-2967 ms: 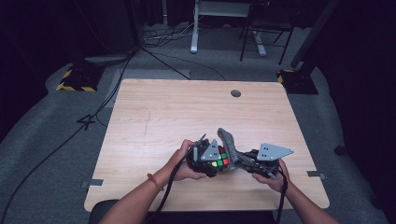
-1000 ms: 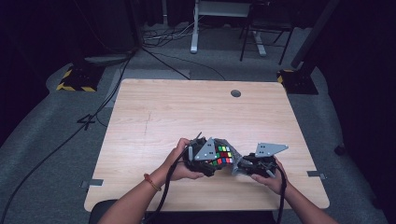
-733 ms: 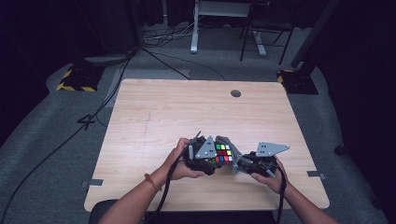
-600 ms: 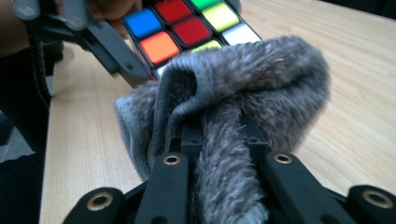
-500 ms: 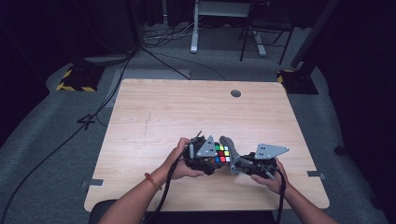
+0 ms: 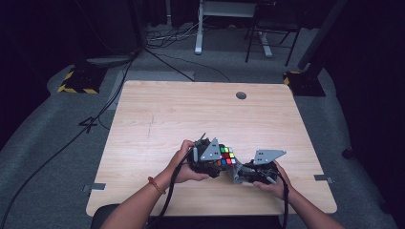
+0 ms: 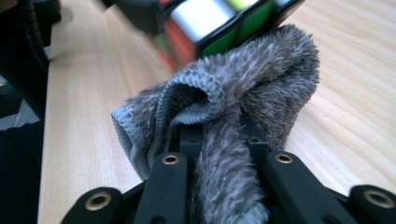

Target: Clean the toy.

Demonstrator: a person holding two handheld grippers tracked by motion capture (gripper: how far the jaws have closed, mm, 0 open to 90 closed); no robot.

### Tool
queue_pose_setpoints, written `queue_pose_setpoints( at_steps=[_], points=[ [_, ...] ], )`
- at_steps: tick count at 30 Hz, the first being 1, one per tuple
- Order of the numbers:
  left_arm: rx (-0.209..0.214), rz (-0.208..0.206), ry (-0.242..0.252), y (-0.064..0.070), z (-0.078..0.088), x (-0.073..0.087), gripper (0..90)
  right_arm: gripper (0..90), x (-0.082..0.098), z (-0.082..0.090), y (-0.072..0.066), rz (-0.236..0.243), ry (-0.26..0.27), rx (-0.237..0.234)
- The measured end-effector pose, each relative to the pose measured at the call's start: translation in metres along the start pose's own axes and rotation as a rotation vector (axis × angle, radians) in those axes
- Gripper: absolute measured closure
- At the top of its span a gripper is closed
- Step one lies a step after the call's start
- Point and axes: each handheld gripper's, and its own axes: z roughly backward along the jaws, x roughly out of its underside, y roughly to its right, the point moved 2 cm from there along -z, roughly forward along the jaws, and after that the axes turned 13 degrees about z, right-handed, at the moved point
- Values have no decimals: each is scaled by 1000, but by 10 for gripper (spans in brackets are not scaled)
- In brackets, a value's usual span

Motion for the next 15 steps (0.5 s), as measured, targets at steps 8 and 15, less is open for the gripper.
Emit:
queue_pose_setpoints(
  at_steps=[8, 15],
  points=[
    [-63, 22, 13, -14, 10, 5, 335, 767, -1, 7, 1, 32, -17, -4],
    [-60, 49, -23, -26, 6, 23, 334, 758, 9, 28, 23, 78, -139, 202]
  ],
)
